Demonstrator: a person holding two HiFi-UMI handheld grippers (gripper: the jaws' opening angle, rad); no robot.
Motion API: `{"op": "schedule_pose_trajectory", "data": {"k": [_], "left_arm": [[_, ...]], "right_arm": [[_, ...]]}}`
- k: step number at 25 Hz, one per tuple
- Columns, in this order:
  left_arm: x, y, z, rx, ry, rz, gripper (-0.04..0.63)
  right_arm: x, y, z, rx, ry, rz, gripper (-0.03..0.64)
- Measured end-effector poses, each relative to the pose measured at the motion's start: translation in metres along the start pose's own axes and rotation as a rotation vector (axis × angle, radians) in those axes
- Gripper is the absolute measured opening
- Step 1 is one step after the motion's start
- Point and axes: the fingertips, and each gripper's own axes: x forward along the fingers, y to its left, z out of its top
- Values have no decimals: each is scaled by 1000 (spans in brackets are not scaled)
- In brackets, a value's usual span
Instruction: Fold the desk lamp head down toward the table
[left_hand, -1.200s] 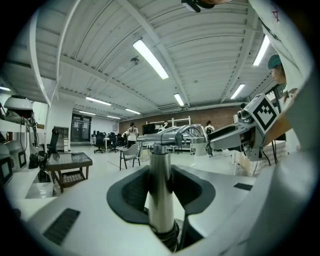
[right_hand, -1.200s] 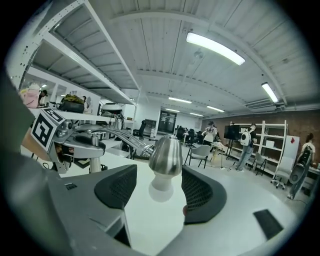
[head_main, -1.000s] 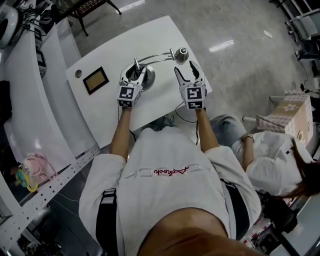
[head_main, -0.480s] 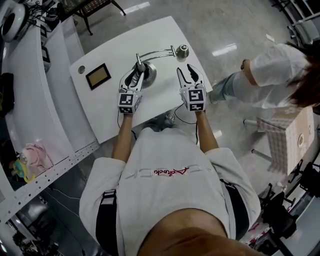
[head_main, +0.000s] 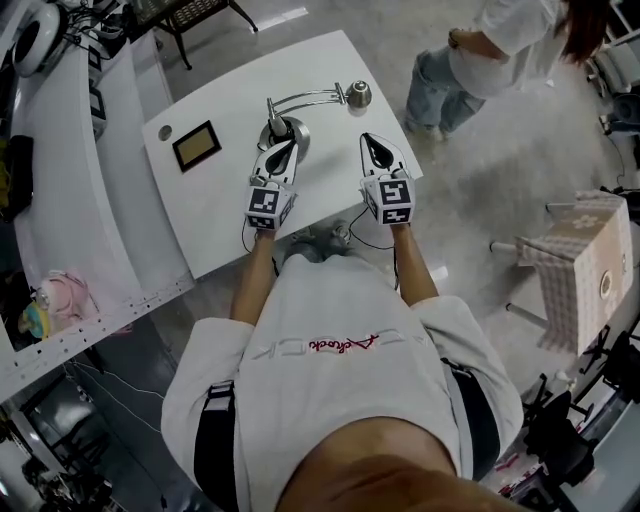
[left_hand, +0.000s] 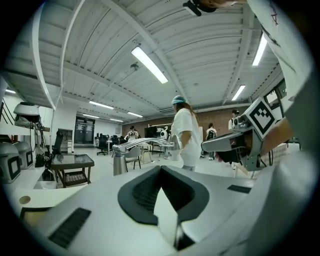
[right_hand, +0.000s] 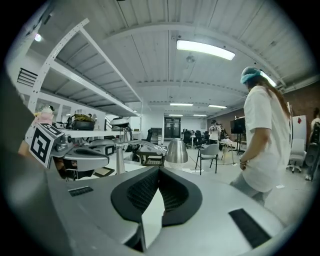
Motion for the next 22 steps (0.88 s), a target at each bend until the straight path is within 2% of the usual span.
{"op": "schedule_pose_trajectory", "data": {"k": [10,22], "left_arm": [[-20,-33,13,13,-36,-65,26],[-88,-58,8,23,-44,-110,26]], "right_arm": [[-33,26,12,-4,-32,-30,28],[-94,88,0,9,-27,-77,26]]}}
